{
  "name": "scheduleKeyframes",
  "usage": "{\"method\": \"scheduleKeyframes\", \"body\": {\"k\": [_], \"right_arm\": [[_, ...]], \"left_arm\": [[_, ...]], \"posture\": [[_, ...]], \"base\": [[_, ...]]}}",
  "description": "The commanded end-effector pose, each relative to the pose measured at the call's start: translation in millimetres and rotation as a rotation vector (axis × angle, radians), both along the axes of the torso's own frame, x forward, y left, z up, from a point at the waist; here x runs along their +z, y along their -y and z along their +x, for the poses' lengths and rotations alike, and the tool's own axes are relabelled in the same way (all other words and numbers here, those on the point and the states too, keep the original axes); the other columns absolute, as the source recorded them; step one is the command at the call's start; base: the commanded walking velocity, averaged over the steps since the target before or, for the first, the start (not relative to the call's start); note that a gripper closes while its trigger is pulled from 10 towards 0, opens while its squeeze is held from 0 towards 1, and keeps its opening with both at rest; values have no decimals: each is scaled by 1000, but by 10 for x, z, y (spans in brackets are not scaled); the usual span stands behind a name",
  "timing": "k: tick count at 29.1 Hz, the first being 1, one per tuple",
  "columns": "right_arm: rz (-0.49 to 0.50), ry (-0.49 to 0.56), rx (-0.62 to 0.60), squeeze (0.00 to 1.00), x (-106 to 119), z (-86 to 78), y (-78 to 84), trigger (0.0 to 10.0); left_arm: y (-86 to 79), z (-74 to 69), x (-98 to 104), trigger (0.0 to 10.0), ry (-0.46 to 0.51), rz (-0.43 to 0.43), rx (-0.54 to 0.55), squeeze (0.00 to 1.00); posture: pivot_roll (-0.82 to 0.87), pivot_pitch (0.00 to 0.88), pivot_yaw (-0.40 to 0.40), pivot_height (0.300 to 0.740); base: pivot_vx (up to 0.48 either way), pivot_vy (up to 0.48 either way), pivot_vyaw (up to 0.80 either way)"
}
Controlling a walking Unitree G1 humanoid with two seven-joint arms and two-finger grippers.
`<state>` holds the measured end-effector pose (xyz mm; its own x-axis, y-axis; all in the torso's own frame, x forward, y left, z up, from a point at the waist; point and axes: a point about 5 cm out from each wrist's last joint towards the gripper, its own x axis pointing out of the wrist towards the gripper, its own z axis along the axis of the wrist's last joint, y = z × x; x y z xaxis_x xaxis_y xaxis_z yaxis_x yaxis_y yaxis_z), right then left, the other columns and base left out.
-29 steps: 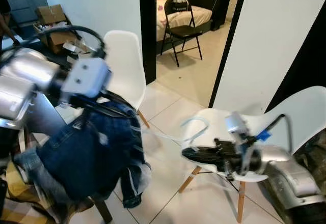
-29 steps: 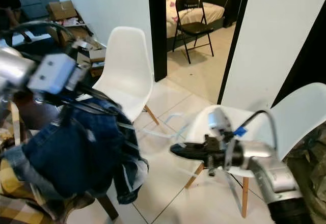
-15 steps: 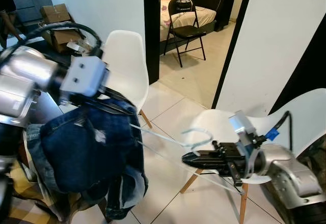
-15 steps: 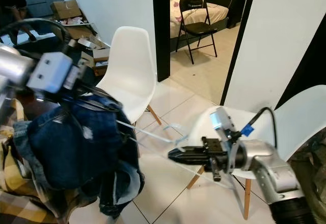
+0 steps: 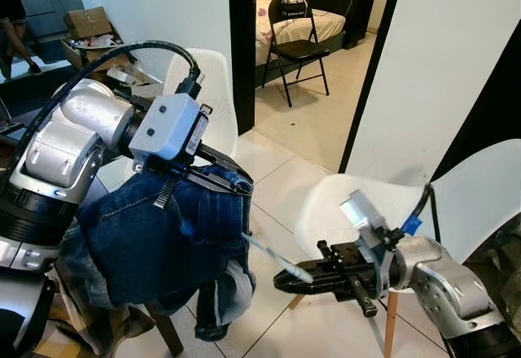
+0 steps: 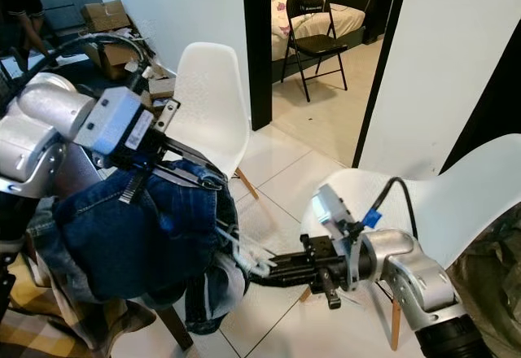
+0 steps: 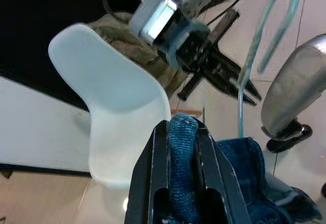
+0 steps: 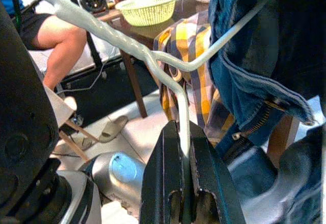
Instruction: Hang hanger
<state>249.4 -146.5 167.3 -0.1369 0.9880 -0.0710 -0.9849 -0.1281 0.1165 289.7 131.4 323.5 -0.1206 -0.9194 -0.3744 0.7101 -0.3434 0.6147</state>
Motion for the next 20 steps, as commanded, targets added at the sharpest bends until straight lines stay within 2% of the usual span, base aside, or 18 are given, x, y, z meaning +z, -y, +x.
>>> {"method": "scheduleKeyframes", "body": {"k": [1, 3, 6, 7, 8, 9, 10, 16, 17, 19, 20], "right_arm": [[-20, 38, 13, 0, 42, 22, 15, 10000], [-20, 38, 13, 0, 42, 22, 15, 10000], [-40, 27, -4, 0, 62, 2, 166, 10000], [-40, 27, -4, 0, 62, 2, 166, 10000], [-41, 18, 9, 0, 77, -26, 197, 10000], [-41, 18, 9, 0, 77, -26, 197, 10000], [-40, 9, 34, 0, 92, -57, 206, 10000], [-30, 0, 57, 0, 115, -76, 202, 10000], [-9, -1, 78, 0, 161, -73, 196, 10000], [-9, -1, 78, 0, 161, -73, 196, 10000], [13, -5, 101, 0, 214, -70, 203, 10000]], "left_arm": [[-4, -44, 95, 10000, 11, 15, -41, 0], [-4, -44, 95, 10000, 11, 15, -41, 0], [-235, 17, 216, 10000, -19, 3, 46, 0], [-235, 17, 216, 10000, -19, 3, 46, 0], [-335, 44, 252, 10000, -36, -4, 83, 0], [-335, 44, 252, 10000, -36, -4, 83, 0], [-412, 49, 265, 10000, -71, -5, 104, 0], [-447, 41, 254, 10000, -107, -1, 108, 0], [-433, 18, 219, 10000, -143, 11, 90, 0], [-433, 18, 219, 10000, -143, 11, 90, 0], [-400, -30, 186, 10000, -188, 22, 56, 0]], "posture": [[32, 0, 31, 740], [32, 0, 31, 740], [30, 0, 31, 740], [30, 0, 31, 740], [28, 0, 30, 740], [28, 0, 30, 740], [28, 0, 30, 740], [27, 0, 29, 740], [25, 0, 32, 740], [25, 0, 32, 740], [25, 0, 35, 740]], "base": [[0, 0, 0], [0, 0, 0], [0, 0, 0], [0, 0, 0], [0, 0, 0], [0, 0, 0], [0, 0, 0], [0, 0, 0], [0, 0, 0], [0, 0, 0], [0, 0, 0]]}}
